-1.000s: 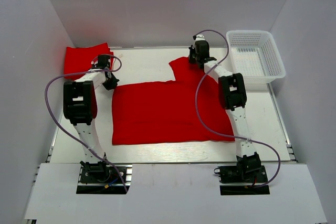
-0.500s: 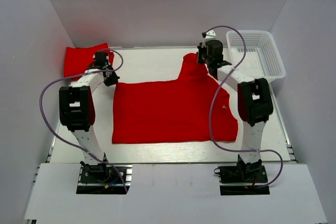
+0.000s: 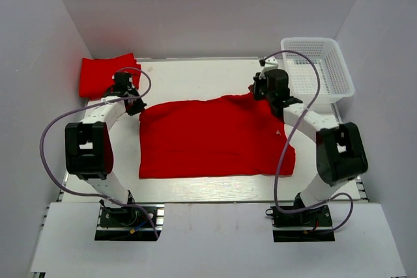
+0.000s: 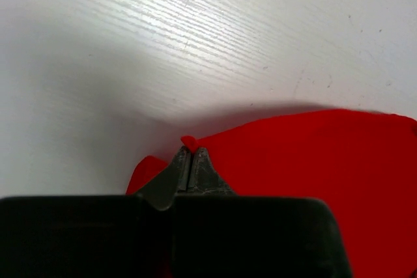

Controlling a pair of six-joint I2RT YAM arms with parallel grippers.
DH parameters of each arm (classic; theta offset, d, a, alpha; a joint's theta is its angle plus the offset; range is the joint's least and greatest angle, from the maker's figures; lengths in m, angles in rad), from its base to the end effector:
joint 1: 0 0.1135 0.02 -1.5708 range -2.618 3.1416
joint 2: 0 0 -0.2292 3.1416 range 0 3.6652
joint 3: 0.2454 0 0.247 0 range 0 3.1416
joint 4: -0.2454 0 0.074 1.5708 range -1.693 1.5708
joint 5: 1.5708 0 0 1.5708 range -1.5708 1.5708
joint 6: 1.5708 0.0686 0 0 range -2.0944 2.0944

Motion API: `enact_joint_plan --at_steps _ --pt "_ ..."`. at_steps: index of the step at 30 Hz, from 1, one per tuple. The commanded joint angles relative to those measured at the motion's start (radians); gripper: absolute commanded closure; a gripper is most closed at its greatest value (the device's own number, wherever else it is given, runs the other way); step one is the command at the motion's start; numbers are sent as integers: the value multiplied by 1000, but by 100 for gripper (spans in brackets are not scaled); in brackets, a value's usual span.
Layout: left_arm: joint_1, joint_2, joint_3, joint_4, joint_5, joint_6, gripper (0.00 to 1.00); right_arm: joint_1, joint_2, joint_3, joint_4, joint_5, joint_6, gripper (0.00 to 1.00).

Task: Fold and stack the t-shirts
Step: Grap the side of the flattened tshirt furthest away from the robot with both arms, then fold the other side of the tshirt into a rectangle

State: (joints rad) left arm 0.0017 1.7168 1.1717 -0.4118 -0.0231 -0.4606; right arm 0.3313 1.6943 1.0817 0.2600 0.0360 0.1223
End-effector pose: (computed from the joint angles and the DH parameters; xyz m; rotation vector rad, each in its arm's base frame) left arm 0.3715 0.0022 0.1508 -0.5896 2.4649 -0.1542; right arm 0.3909 0.1319 0.2031 -0.1774 1.9243 0.2692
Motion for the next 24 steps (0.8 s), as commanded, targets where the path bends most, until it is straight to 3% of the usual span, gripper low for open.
enact_joint_plan --at_steps 1,10,24 --pt "-3 -79 -21 -18 -50 -13 100 8 -155 -61 -7 33 -4 100" --pt "-3 -97 -41 -7 -70 -13 100 14 -435 -275 -182 113 17 100" --pt "-3 -146 -80 -27 -90 -61 100 18 -676 -364 -442 96 42 100"
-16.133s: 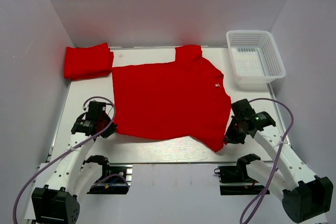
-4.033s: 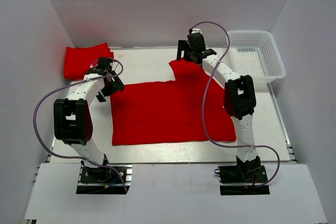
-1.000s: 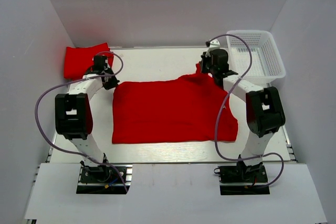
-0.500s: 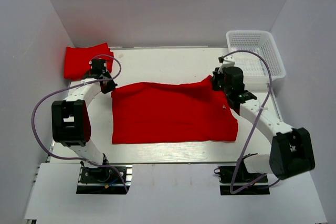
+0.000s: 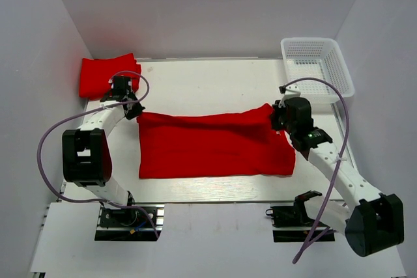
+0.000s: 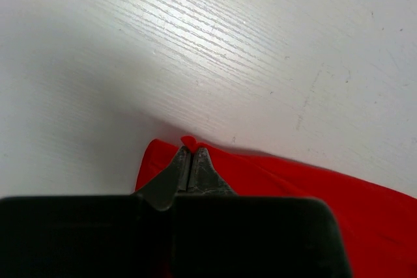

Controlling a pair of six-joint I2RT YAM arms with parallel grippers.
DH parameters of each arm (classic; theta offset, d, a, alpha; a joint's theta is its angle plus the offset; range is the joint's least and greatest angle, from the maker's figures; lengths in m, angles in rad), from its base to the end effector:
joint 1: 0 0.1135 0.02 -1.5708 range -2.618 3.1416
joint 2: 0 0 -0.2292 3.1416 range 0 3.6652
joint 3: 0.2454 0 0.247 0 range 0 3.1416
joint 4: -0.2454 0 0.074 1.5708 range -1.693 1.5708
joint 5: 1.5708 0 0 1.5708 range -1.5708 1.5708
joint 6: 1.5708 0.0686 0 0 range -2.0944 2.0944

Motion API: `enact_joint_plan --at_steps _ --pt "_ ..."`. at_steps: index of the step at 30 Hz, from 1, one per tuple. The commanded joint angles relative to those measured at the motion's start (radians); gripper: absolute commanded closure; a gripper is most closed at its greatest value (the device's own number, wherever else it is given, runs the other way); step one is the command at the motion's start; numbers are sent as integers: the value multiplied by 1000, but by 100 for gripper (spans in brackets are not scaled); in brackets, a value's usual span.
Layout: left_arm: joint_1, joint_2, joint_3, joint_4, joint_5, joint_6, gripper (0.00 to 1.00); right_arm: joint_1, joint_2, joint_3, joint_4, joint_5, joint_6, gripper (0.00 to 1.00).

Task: Fold and stack the t-shirts
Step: Fold the other side of the tshirt into a rectangle

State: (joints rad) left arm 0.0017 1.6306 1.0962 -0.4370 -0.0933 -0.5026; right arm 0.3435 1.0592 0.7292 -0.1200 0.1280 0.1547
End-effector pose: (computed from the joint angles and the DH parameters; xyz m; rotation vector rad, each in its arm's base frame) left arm 0.3507 0.0070 0.1544 -0.6685 2.4481 -0.0796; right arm 0.2683 0.0867 0.2307 -0.1095 2.0189 0.1870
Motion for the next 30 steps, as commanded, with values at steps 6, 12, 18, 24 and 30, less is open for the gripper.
enact_joint_plan --at_steps 6,12,18,24,30 --pt "-3 -69 -13 -25 -52 -19 100 8 -94 -11 -157 -7 0 100" --pt "-3 -78 -31 -25 -43 -19 100 11 -131 9 -230 -7 -15 100" --pt "-3 -100 -50 -3 -20 -5 100 12 -162 58 -299 -37 -37 100" --pt "-3 -121 -59 15 -2 7 100 20 -180 113 -349 -59 -61 100" --pt "-3 -153 -79 44 37 32 100 22 -191 116 -394 -65 -70 100"
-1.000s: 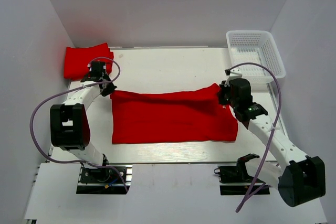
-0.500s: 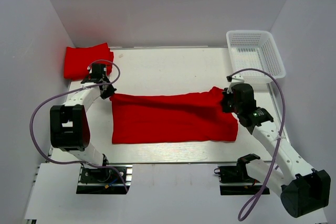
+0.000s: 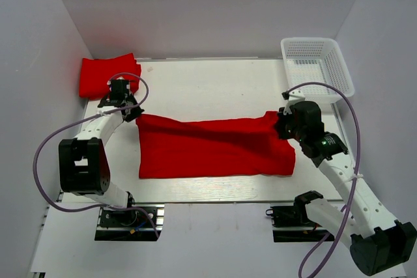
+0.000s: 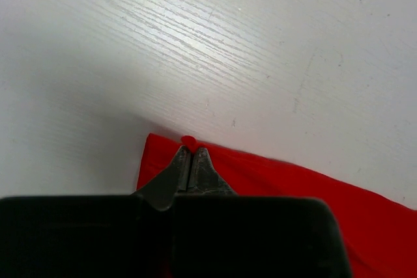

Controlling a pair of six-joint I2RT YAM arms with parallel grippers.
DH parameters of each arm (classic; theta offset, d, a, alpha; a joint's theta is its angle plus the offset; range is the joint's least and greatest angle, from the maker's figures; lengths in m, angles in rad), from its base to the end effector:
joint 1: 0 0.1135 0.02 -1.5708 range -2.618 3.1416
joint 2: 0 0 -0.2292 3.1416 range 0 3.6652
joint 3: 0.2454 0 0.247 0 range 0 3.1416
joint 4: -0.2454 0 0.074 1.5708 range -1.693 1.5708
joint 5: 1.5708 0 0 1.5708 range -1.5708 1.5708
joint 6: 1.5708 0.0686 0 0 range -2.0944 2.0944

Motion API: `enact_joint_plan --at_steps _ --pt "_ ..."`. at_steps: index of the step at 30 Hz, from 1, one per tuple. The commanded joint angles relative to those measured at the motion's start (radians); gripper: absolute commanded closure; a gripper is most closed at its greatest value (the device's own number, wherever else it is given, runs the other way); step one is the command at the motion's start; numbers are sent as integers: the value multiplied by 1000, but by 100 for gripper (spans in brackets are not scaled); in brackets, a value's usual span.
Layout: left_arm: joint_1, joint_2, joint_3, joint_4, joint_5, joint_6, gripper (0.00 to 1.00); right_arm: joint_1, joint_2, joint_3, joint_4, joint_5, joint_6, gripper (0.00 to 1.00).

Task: Fold and stack the t-shirts
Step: Fold the other side of the tshirt into a rectangle

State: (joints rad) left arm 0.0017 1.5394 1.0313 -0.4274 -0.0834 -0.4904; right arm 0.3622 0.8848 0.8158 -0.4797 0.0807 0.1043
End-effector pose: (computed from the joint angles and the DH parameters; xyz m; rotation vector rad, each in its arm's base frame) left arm 0.3358 0.0063 0.1639 -0.6432 2.4203 -0.0978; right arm 0.2259 0.0797 0.2599 -0.2253 2.1115 0.1918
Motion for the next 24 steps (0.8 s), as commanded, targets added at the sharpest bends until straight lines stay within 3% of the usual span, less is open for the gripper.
enact_joint_plan --at_steps 1,18,20,21,24 --pt "-3 -62 -14 35 17 19 100 7 -17 22 -31 -24 -14 100" --pt "-3 -90 -154 -2 -12 -92 100 6 -43 -156 -34 -111 181 100" --pt "-3 -76 -163 -36 -21 -111 94 4 -46 -190 -37 -111 236 100" --pt "-3 -76 -163 -56 -32 -125 90 4 -61 -198 -40 -105 250 100" --pt "-3 -64 -129 -172 -96 -197 34 4 -70 -230 -46 -127 308 100"
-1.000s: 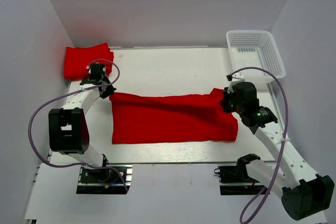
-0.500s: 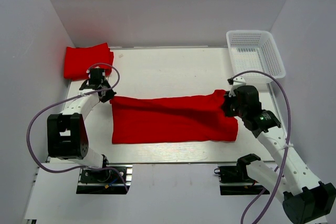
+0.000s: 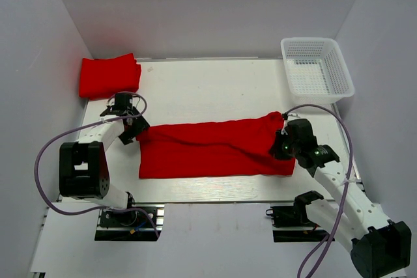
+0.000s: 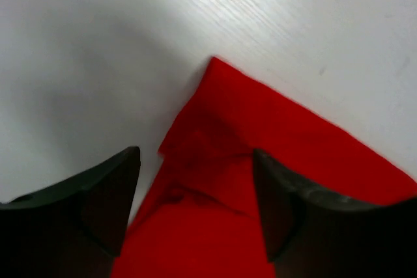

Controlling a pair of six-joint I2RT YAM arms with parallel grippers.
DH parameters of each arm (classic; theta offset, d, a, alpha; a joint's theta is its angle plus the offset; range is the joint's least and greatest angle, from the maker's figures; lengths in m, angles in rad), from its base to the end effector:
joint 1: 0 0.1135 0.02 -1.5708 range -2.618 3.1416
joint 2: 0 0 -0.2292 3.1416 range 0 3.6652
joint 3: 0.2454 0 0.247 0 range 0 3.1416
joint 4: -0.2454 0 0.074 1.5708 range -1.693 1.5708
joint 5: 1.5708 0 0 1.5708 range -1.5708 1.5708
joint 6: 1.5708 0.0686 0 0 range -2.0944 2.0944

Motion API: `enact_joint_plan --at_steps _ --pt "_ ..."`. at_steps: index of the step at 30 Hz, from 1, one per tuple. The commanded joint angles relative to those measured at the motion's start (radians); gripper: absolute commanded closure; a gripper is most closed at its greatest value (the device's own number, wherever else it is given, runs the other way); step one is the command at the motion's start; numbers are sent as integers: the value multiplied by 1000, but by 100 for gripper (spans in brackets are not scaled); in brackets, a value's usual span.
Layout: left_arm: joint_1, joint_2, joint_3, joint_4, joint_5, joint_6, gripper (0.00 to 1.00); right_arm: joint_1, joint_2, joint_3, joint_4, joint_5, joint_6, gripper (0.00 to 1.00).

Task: Fold and stack the t-shirts
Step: Fold the other side of the tshirt into a rectangle

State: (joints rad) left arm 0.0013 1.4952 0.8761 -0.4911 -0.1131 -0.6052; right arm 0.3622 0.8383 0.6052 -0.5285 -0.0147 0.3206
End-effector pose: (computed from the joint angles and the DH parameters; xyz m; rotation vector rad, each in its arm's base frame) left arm 0.2958 0.0081 0.1245 -0.8307 2.5364 -0.0418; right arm 0.2025 0.0778 0.1885 -0.0565 2.3593 0.3547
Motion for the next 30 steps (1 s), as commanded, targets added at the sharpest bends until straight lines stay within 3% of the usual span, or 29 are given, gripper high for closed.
enact_joint_plan --at_steps 1,2,4,8,9,10,15,18,21,26,30 --pt "-3 -10 37 -194 -91 -109 14 4 -16 -28 -13 -51 100 92" --pt "-3 -10 64 -232 -130 -128 0 4 -10 -35 -16 -59 107 84" --pt "6 -10 99 -308 -170 -171 0 4 10 -39 -40 -86 118 62" --pt "6 -56 199 -435 -250 -215 0 1 31 1 -91 -53 89 49" --pt "6 -94 210 -435 -250 -215 0 4 28 40 -103 -45 78 13" --pt "6 -114 219 -435 -250 -215 0 1 28 50 -107 -35 72 10" --pt "-3 -199 193 -264 -128 -108 0 3 36 71 -27 -54 71 10" --pt "-3 -191 170 -127 80 -47 0 6 82 73 45 -108 67 10" --pt "-12 -133 146 -43 196 -7 0 3 131 84 100 -136 51 10" --pt "-70 -49 136 -4 279 38 0 4 197 82 177 -160 67 10" --pt "-127 -30 35 51 357 48 0 3 228 56 220 -101 124 10"
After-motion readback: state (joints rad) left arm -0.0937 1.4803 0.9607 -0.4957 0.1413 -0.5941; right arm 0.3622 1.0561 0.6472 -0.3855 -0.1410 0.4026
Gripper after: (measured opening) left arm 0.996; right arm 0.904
